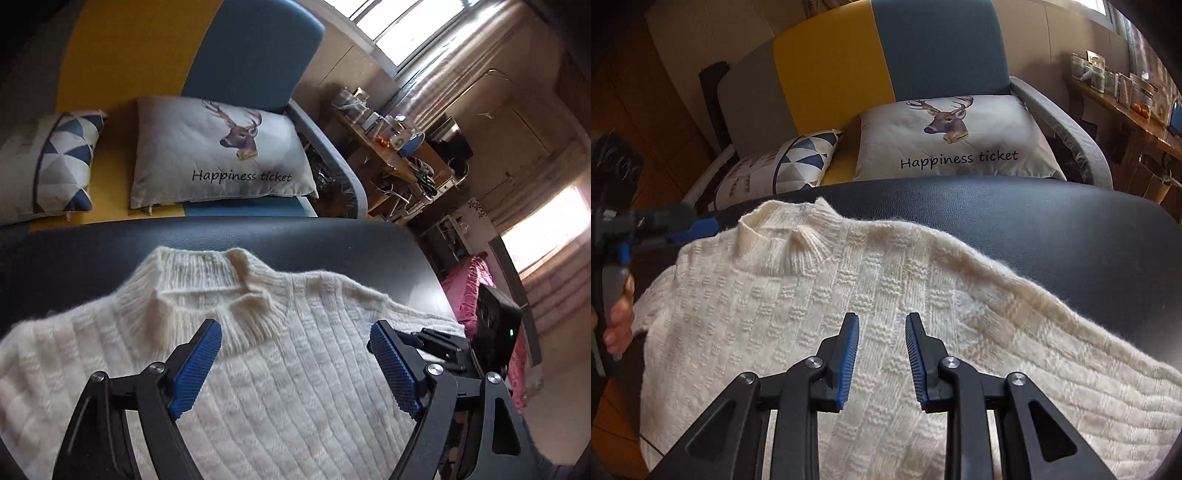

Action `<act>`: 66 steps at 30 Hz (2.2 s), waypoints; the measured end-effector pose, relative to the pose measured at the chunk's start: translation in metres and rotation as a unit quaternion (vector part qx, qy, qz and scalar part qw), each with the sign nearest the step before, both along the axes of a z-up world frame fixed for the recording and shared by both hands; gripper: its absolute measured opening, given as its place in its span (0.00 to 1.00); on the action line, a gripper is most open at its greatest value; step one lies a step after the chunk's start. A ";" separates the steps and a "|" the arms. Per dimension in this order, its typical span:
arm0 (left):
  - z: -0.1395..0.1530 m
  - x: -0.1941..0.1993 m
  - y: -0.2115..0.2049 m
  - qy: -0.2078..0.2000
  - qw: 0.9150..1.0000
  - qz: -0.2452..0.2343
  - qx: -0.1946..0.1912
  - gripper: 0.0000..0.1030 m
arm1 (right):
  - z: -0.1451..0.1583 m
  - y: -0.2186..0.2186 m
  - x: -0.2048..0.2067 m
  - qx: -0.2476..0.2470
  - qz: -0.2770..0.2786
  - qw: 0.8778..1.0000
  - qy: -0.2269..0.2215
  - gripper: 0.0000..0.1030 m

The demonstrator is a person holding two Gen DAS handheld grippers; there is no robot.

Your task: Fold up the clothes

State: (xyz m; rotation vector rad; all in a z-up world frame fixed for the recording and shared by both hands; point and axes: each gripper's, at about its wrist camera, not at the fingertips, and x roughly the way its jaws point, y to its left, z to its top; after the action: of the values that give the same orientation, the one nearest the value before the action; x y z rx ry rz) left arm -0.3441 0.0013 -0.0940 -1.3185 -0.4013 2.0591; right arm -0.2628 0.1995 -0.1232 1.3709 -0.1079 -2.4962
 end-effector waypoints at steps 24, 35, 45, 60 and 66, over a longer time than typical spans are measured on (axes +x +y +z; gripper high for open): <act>-0.054 -0.071 0.061 -0.024 0.999 -0.015 -0.021 0.03 | -0.029 0.023 -0.015 0.082 -0.037 0.994 0.054 0.25; -0.051 -0.071 0.038 -0.047 0.999 0.013 -0.017 0.11 | -0.034 0.023 -0.015 0.103 -0.042 0.992 0.061 0.25; 0.002 0.023 -0.082 0.065 0.993 0.065 -0.073 0.46 | 0.016 0.014 -0.019 -0.123 0.007 0.991 0.047 0.27; -0.047 0.068 -0.080 0.094 0.989 0.036 -0.106 0.46 | -0.045 -0.136 -0.152 -0.283 0.054 0.933 -0.215 0.30; -0.065 0.068 -0.082 0.076 0.991 0.044 -0.099 0.46 | -0.045 -0.158 -0.166 -0.372 0.086 0.907 -0.181 0.30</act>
State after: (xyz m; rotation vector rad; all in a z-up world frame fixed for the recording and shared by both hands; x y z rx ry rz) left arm -0.2762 -0.0803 -0.1587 -1.2653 -0.1948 2.3038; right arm -0.4291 0.0413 -0.1682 1.3743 -0.8731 -1.7216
